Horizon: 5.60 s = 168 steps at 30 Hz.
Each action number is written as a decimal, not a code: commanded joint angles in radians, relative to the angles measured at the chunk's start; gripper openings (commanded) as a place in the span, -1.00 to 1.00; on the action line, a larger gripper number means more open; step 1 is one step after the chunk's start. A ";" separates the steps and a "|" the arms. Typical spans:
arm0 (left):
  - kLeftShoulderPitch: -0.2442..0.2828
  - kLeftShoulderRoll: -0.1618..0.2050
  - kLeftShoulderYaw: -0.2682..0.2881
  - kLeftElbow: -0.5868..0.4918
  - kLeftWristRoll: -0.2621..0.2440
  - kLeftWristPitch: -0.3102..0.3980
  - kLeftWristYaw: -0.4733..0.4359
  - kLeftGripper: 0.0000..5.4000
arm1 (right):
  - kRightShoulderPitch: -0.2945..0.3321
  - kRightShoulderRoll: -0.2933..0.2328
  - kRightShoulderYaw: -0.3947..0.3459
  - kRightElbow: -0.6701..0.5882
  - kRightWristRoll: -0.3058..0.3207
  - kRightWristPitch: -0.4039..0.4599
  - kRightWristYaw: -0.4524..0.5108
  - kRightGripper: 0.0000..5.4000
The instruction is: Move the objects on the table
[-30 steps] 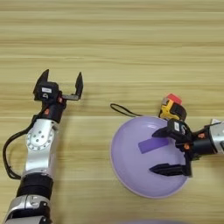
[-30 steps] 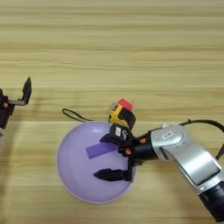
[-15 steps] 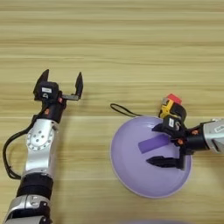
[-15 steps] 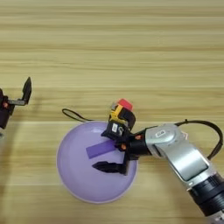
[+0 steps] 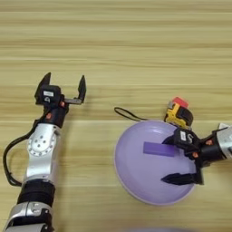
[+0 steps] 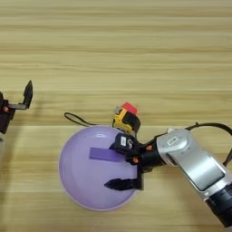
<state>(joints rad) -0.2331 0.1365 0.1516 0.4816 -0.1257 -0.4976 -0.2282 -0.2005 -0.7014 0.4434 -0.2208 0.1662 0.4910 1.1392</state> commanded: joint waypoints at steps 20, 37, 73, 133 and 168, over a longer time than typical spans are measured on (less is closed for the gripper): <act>-0.017 -0.002 -0.005 0.009 0.001 -0.008 0.002 1.00 | 0.009 0.032 -0.245 -0.097 0.157 -0.013 -0.076 0.99; -0.026 0.009 0.004 0.014 -0.001 -0.014 0.003 1.00 | 0.022 0.159 -0.591 -0.080 0.324 -0.138 -0.300 0.99; -0.059 0.049 0.029 0.031 0.000 -0.028 0.010 1.00 | -0.014 0.113 -0.750 0.474 0.358 -0.672 -0.028 0.99; -0.059 0.055 0.045 0.037 -0.012 -0.033 -0.012 1.00 | -0.024 -0.008 -0.525 1.026 0.026 -0.746 0.146 0.66; -0.065 0.052 0.043 0.051 -0.011 -0.037 -0.017 1.00 | -0.027 0.005 -0.529 0.974 0.061 -0.747 0.154 -0.22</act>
<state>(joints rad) -0.2870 0.1795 0.1929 0.5227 -0.1278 -0.5259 -0.2413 -0.2238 -0.7017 -0.0818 0.7779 0.2157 -0.2554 1.2825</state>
